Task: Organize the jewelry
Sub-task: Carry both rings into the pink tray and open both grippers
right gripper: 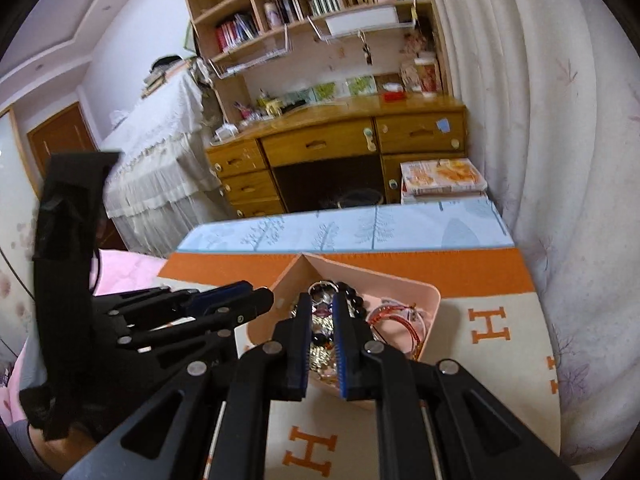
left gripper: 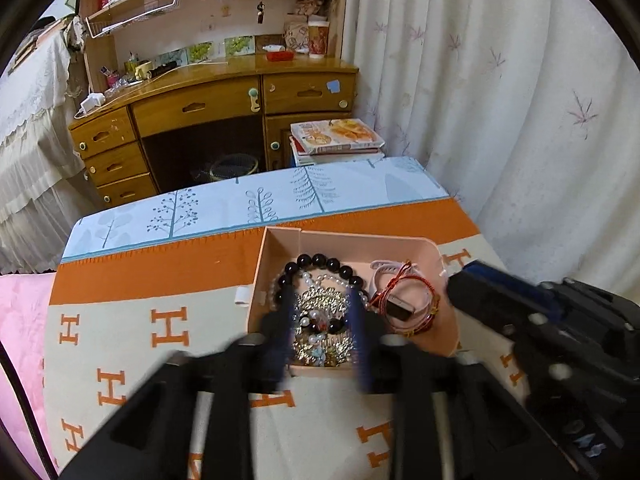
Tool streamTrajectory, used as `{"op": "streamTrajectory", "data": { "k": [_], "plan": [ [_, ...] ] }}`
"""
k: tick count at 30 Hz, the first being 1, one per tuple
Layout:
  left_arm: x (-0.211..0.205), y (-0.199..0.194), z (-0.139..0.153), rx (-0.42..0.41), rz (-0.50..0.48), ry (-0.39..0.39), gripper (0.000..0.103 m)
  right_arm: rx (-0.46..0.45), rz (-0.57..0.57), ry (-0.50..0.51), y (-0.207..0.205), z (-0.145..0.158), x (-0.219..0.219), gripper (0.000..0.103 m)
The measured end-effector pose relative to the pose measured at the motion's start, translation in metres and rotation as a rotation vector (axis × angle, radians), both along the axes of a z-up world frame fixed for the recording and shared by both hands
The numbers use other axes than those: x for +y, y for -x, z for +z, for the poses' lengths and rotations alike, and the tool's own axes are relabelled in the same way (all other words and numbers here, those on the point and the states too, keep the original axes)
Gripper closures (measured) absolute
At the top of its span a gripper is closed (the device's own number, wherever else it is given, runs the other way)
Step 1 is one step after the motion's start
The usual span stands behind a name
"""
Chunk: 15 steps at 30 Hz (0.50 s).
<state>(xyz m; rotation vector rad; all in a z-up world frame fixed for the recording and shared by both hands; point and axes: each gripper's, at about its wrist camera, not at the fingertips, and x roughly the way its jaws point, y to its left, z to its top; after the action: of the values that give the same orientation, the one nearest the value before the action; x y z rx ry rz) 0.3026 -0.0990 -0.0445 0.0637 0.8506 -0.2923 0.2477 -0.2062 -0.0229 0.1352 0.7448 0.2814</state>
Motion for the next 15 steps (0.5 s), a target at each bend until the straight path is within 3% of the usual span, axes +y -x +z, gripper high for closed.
{"op": "streamTrajectory", "data": {
  "k": [2,4,9,15],
  "plan": [
    [0.005,0.003,-0.002,-0.025,0.044,-0.040,0.031,0.031,-0.016,0.008,-0.002,-0.009,0.000,0.091],
    [0.014,0.004,-0.004,-0.029,0.063,-0.045,0.016,0.046,-0.018,-0.006,-0.001,-0.014,-0.002,0.091],
    [0.042,0.016,-0.004,-0.015,0.094,-0.006,0.013,0.048,-0.019,-0.024,0.013,-0.018,0.002,0.079],
    [0.070,0.046,0.002,-0.002,0.129,0.017,0.008,0.021,-0.025,-0.053,0.041,-0.006,0.007,0.073]
  ]
}}
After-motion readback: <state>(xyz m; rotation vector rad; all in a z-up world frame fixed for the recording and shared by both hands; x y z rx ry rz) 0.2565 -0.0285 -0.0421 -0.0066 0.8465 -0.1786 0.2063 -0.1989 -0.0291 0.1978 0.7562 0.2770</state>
